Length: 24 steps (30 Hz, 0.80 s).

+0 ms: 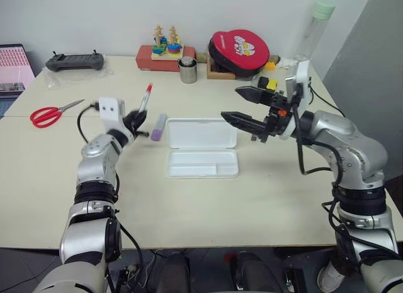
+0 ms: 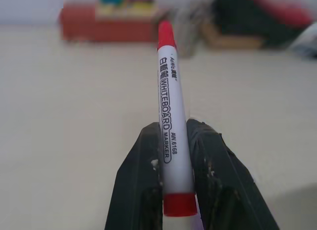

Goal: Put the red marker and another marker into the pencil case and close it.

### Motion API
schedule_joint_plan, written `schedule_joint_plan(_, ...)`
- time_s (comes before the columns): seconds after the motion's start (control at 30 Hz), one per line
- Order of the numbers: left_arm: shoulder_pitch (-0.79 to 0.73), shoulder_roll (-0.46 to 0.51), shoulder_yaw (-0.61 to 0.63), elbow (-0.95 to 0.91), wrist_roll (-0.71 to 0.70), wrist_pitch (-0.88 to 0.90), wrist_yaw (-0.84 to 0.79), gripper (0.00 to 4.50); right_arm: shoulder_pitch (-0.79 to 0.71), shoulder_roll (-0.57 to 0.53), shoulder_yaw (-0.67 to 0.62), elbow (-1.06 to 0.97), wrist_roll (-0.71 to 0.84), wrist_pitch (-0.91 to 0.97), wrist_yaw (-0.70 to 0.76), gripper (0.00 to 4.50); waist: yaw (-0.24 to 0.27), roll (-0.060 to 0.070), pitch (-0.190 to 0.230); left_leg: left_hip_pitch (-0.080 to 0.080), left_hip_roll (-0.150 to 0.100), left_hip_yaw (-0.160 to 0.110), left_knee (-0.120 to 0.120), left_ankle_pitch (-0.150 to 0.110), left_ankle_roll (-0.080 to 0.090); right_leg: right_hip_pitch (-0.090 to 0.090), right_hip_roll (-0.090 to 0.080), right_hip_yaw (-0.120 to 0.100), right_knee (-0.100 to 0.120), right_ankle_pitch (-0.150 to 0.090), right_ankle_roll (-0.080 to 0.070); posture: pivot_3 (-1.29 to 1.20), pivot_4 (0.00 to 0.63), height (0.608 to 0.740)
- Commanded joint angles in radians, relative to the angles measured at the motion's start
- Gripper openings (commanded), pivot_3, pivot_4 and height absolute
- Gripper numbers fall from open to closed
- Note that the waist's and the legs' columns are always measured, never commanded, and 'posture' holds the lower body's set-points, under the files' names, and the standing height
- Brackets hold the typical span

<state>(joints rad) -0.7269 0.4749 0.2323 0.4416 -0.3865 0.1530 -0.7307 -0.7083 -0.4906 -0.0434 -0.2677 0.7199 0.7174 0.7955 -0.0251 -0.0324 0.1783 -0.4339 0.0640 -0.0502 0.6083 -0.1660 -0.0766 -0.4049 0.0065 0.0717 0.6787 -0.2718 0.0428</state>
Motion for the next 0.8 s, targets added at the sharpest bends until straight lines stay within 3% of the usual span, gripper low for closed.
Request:
schedule_joint_plan(0.03,0.060,0.081,-0.138,-0.361,-0.160,0.184,-0.301,0.49,0.020,-0.068,-0.063,-0.059,0.058,0.011,0.057,4.50,-0.004,0.000,0.000,0.000,0.000,0.000,0.000,0.000,0.000,0.000,0.000,0.000,0.000,0.000,0.000,0.00,0.150,0.740)
schedule_joint_plan(0.13,0.082,0.161,-0.276,-0.426,-0.090,0.206,-0.433,0.49,0.037,-0.101,-0.068,-0.052,0.046,0.001,0.069,4.50,-0.009,0.002,0.000,0.002,0.000,0.000,-0.001,0.000,0.000,0.001,0.000,0.001,0.000,-0.002,0.002,0.00,0.150,0.740)
schedule_joint_plan(0.27,0.070,0.219,-0.442,-0.291,0.132,0.037,-0.511,0.49,0.062,-0.118,-0.062,-0.060,0.030,-0.012,0.062,4.50,-0.020,0.002,0.000,0.004,0.001,0.000,0.000,0.001,0.002,0.000,0.002,0.001,0.002,-0.003,0.003,0.00,0.150,0.740)
schedule_joint_plan(0.47,0.008,0.188,-0.516,-0.093,0.281,-0.136,-0.504,0.49,0.104,-0.118,-0.065,-0.118,0.040,0.003,0.025,4.50,-0.023,0.002,0.000,0.003,0.001,0.001,0.000,0.002,0.003,0.000,0.002,0.002,0.001,-0.005,0.000,0.00,0.150,0.740)
schedule_joint_plan(0.77,-0.051,0.140,-0.516,0.084,0.358,-0.261,-0.507,0.49,0.147,-0.136,-0.056,-0.162,0.039,0.022,-0.004,4.50,-0.009,0.003,0.000,0.001,0.001,0.000,-0.001,0.002,0.004,-0.001,0.002,0.001,0.001,-0.004,0.001,0.00,0.150,0.740)
schedule_joint_plan(0.8,-0.053,0.136,-0.514,0.093,0.362,-0.266,-0.507,0.84,0.151,-0.137,-0.053,-0.165,0.037,0.023,-0.004,4.50,-0.009,0.002,0.000,0.001,0.001,0.000,-0.001,0.002,0.004,-0.001,0.002,0.001,0.001,-0.004,0.001,0.00,0.150,0.740)
